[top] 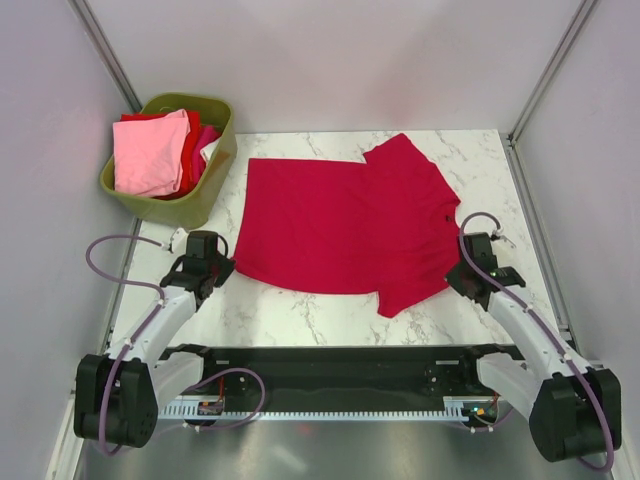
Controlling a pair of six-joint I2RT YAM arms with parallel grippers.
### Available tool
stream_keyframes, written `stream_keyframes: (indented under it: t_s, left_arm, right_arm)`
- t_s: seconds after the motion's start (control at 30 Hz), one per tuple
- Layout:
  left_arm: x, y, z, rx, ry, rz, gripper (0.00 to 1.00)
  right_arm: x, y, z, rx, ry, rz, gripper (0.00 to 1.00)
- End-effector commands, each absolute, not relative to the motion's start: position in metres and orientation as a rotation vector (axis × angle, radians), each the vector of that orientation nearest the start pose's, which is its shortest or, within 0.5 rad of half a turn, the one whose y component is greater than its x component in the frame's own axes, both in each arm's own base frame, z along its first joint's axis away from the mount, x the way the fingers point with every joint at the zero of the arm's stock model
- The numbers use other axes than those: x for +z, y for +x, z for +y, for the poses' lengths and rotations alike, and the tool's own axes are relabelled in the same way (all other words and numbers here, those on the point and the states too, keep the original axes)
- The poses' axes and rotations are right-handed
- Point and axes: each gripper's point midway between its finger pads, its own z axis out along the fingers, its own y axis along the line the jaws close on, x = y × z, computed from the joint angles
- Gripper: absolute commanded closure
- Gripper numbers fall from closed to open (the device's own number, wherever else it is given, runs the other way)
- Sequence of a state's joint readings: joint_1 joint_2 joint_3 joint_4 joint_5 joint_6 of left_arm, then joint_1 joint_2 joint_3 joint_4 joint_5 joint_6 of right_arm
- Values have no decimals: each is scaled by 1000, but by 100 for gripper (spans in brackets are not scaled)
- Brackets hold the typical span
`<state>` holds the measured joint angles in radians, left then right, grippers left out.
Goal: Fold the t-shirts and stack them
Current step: Flatten the tshirt out
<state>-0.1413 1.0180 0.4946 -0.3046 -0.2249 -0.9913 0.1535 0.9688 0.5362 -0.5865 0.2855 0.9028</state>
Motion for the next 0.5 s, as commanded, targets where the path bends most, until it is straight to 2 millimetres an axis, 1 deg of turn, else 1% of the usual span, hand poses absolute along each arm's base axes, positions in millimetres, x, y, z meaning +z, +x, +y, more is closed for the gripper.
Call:
stream_keyframes:
  t_s: [0.0, 0.03, 0.07, 0.1, 0.13, 0.17, 0.23, 0.27, 0.3, 0.33, 0.37, 0.4, 0.43, 0.47]
  left_arm:
    - [74, 281, -30, -258, -1045, 2108, 98]
    - [75, 282, -30, -259, -1046, 2104, 98]
    - [76, 283, -30, -258, -1046, 2102, 98]
    - [78, 285, -30, -259, -1046, 2100, 98]
    - [78, 286, -30, -257, -1048, 2098, 98]
    - [80, 288, -30, -255, -1049, 2097, 98]
    - [82, 291, -29, -253, -1051, 2091, 98]
    - [84, 293, -29, -251, -1051, 2085, 98]
    - [85, 294, -28, -249, -1055, 2082, 98]
    - [84, 295, -27, -238, -1058, 2081, 98]
    - [84, 296, -27, -234, -1061, 2082, 98]
    - [86, 299, -27, -237, -1064, 2075, 98]
    - [84, 300, -26, -227, -1069, 2080, 98]
    - [85, 302, -26, -227, -1069, 2076, 98]
  right_arm:
    - [90, 262, 26, 131, 1026, 2236, 100]
    - [94, 269, 27, 131, 1026, 2236, 100]
    - [109, 286, 29, 147, 1019, 2209, 100]
    - [102, 295, 31, 120, 1026, 2241, 100]
    - [102, 303, 32, 117, 1026, 2247, 100]
    - [105, 323, 37, 131, 1021, 2242, 100]
    - [106, 339, 43, 152, 1023, 2250, 100]
    - [108, 354, 48, 158, 1019, 2250, 100]
    - [110, 363, 50, 166, 1025, 2240, 100]
    - [121, 377, 53, 180, 1019, 2214, 100]
    - [112, 385, 56, 171, 1019, 2230, 93]
    - [113, 393, 58, 175, 1009, 2233, 89]
    - [113, 400, 63, 182, 994, 2239, 84]
    - [115, 414, 66, 186, 982, 2235, 73]
